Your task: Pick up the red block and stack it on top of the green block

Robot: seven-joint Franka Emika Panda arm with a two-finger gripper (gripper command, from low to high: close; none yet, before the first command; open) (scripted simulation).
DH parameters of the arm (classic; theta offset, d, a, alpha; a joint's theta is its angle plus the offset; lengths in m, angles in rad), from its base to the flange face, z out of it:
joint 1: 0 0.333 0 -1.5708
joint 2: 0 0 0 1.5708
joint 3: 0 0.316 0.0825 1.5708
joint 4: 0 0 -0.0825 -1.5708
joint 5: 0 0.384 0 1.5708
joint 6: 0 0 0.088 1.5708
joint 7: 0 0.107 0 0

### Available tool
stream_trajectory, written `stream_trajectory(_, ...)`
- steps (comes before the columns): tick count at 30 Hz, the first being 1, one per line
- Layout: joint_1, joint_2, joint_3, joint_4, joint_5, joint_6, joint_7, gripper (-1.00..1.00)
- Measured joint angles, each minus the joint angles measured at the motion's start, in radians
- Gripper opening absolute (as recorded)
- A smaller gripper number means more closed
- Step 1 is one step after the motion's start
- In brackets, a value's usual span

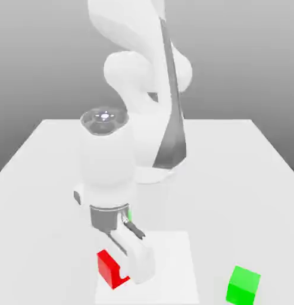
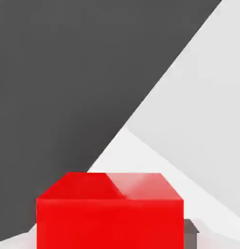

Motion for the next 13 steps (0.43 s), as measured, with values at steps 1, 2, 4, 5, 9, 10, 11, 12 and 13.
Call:
stream_trajectory(1, 0.028, -0.003, 0.023, 0.011, -0.005, -0.015, 0.014, -1.00)
stream_trajectory(2, 0.056, -0.005, 0.045, 0.021, -0.011, -0.029, 0.028, -1.00)
stream_trajectory(4, 0.111, -0.010, 0.091, 0.040, -0.021, -0.055, 0.055, -1.00)
stream_trajectory(5, 0.139, -0.010, 0.114, 0.051, -0.027, -0.066, 0.069, -1.00)
stream_trajectory(9, 0.254, 0.107, 0.118, 0.100, -0.122, -0.009, 0.162, -1.00)
stream_trajectory(10, 0.272, 0.137, 0.103, 0.104, -0.142, 0.016, 0.176, 1.00)
stream_trajectory(11, 0.272, 0.137, 0.103, 0.104, -0.142, 0.016, 0.176, 1.00)
stream_trajectory(12, 0.272, 0.137, 0.103, 0.104, -0.142, 0.016, 0.176, 1.00)
stream_trajectory(13, 0.272, 0.137, 0.103, 0.104, -0.142, 0.016, 0.176, 1.00)
